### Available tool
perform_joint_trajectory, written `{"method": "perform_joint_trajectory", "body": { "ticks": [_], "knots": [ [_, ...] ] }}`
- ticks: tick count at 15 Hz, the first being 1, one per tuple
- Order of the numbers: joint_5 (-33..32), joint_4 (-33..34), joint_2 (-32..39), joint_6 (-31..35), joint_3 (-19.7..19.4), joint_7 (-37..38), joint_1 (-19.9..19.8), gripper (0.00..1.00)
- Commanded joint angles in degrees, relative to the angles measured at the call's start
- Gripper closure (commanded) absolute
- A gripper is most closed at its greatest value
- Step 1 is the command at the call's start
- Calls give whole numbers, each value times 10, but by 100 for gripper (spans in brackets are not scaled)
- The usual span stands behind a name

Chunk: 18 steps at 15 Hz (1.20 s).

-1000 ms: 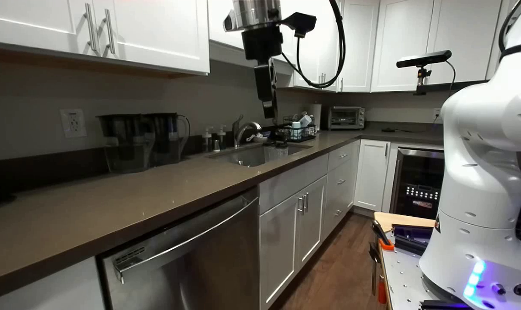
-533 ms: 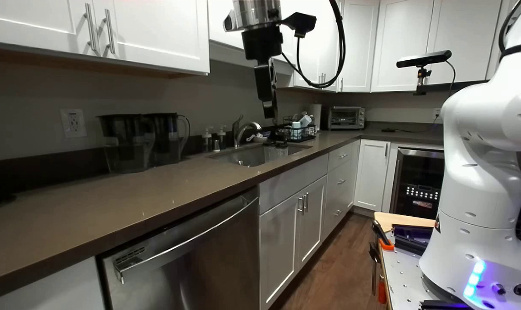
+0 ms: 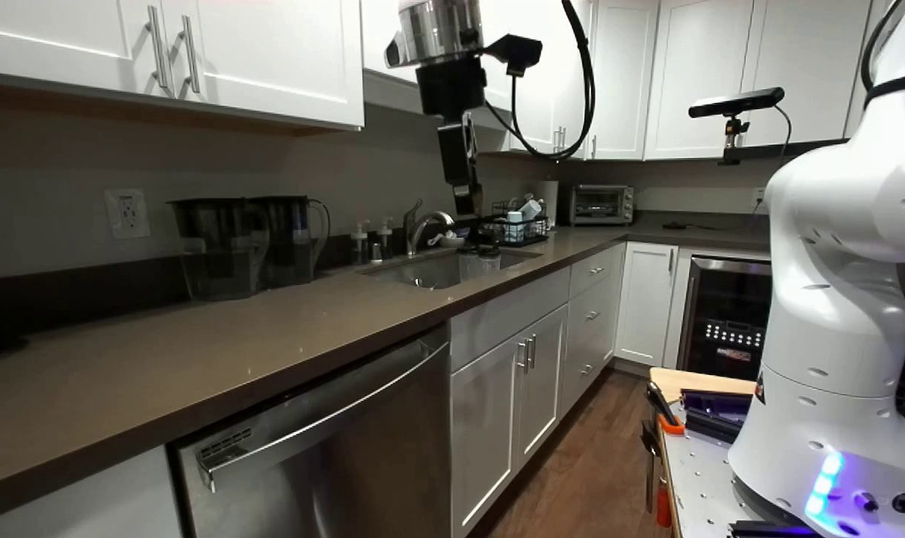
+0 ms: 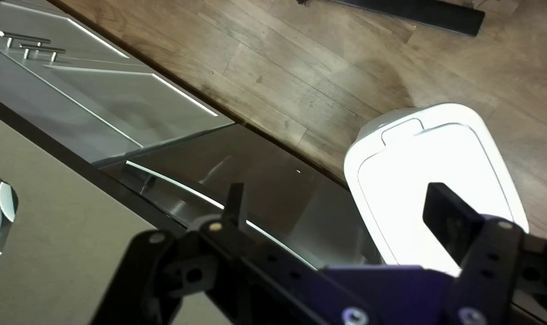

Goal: Press the button on the bin

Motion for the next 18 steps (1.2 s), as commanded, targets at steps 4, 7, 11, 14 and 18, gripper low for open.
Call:
{"method": "perform_joint_trajectory", "body": {
  "ticks": [4, 7, 11, 14, 18],
  "knots": [
    [-6, 23, 130, 112, -26, -54, 7, 0],
    [-2, 16, 189, 193, -30, -82, 9, 0],
    [23, -38, 239, 343, -25, -115, 15, 0],
    [65, -89, 286, 483, -18, -139, 17, 0],
    [180, -121, 384, 637, 36, -231, -12, 0]
  ]
}}
